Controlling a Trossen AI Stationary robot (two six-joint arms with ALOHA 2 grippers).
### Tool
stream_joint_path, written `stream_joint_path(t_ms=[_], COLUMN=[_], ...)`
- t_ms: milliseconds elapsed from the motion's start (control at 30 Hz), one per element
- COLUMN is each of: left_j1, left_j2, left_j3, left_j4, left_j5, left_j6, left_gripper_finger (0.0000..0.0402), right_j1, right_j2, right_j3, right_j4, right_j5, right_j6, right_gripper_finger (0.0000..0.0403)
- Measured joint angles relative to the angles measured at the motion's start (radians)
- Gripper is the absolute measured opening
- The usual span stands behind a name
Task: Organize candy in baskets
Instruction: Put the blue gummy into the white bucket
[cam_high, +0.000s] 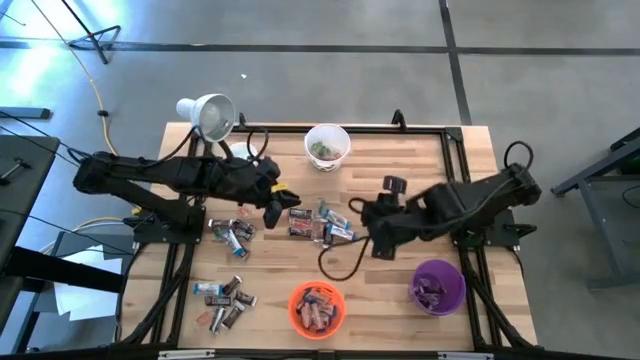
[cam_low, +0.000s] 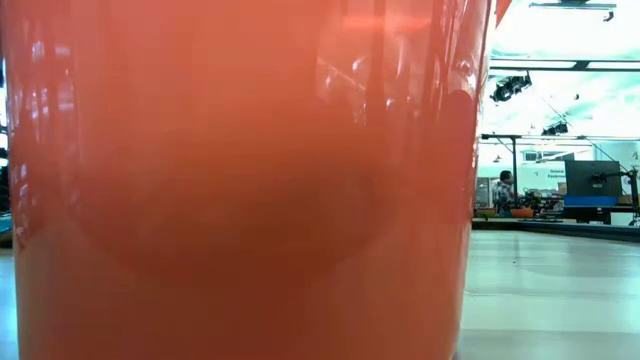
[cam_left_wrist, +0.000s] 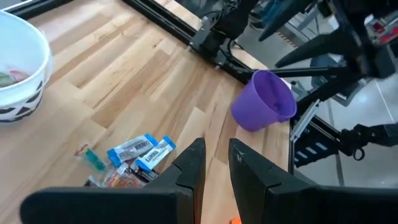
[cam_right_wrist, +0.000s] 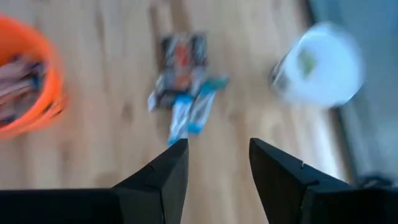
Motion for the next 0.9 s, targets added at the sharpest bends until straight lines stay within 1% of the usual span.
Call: stream_joint_path(t_ms=[33, 100, 133, 167, 267, 333, 400, 467, 500, 600, 667, 733, 800, 900], left_j1=[-0.010, -0.028, -0.037, -0.046, -0.070, -0.086, -0.098, -0.105, -0.109, -0.110, -0.109, -0.109, -0.109, -0.109], left_j2=[0.000, 0.000, 0.000, 0.000, 0.000, 0.000, -0.002, -0.002, -0.002, -0.002, -0.002, -0.002, -0.002, -0.014], left_j3=[0.000, 0.000, 0.000, 0.000, 0.000, 0.000, 0.000, 0.000, 0.000, 0.000, 0.000, 0.000, 0.000, 0.000], left_j4=[0.000, 0.000, 0.001, 0.000, 0.000, 0.000, -0.001, 0.000, -0.001, 0.000, 0.000, 0.000, 0.000, -0.002], left_j5=[-0.013, -0.035, -0.044, -0.049, -0.072, -0.077, -0.080, -0.088, -0.093, -0.099, -0.100, -0.100, -0.100, -0.100], left_j6=[-0.008, -0.019, -0.024, -0.028, -0.050, -0.051, -0.051, -0.046, -0.041, -0.017, 0.000, 0.018, 0.038, 0.072], left_gripper_finger=[0.0055, 0.0055, 0.0055, 0.0055, 0.0055, 0.0055, 0.0055, 0.0055, 0.0055, 0.0055, 0.0055, 0.0055, 0.0055, 0.0055], right_j1=[0.008, 0.016, 0.016, 0.013, -0.018, -0.043, -0.064, -0.088, -0.102, -0.152, -0.185, -0.216, -0.249, -0.292], right_j2=[0.000, -0.002, -0.001, 0.001, 0.000, 0.000, 0.002, 0.001, 0.001, 0.002, 0.001, 0.001, 0.001, 0.002], right_j3=[-0.020, -0.082, -0.119, -0.155, -0.271, -0.357, -0.444, -0.533, -0.577, -0.698, -0.776, -0.836, -0.871, -0.898], right_j4=[0.041, 0.159, 0.219, 0.266, 0.382, 0.411, 0.456, 0.569, 0.641, 0.950, 1.156, 1.294, 1.321, 1.299], right_j5=[0.043, 0.095, 0.115, 0.134, 0.140, 0.134, 0.151, 0.162, 0.160, 0.156, 0.124, 0.095, 0.066, 0.017], right_j6=[-0.011, -0.027, -0.012, 0.040, 0.351, 0.564, 0.737, 0.908, 0.966, 1.020, 1.023, 1.024, 1.046, 1.073], right_gripper_finger=[0.0165, 0.0165, 0.0165, 0.0165, 0.0165, 0.0165, 0.0165, 0.0165, 0.0165, 0.0165, 0.0165, 0.0165, 0.0165, 0.0165])
